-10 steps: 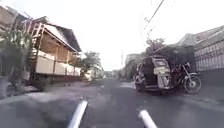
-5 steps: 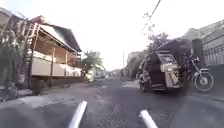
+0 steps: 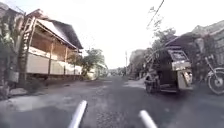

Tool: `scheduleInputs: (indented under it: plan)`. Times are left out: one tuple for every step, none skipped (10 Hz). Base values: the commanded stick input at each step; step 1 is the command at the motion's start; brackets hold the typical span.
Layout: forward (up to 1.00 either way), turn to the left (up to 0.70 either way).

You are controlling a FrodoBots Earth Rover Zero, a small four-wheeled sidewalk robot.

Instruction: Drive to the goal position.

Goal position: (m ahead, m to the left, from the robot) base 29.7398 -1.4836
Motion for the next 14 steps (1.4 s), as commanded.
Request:
scheduleInputs:
  plan:
    - [0.85, -0.34]
    - [0.85, -0.34]
    - [0.85, -0.34]
    - [0.85, -0.16]
    - [0.85, -0.06]
    - [0.85, 0.0]
    - [0.85, 0.0]
    - [0.85, 0.0]
    - [0.85, 0.0]
    - [0.85, 0.0]
    - [0.85, 0.0]
    - [0.85, 0.0]
    - [0.85, 0.0]
    - [0.85, 0.0]
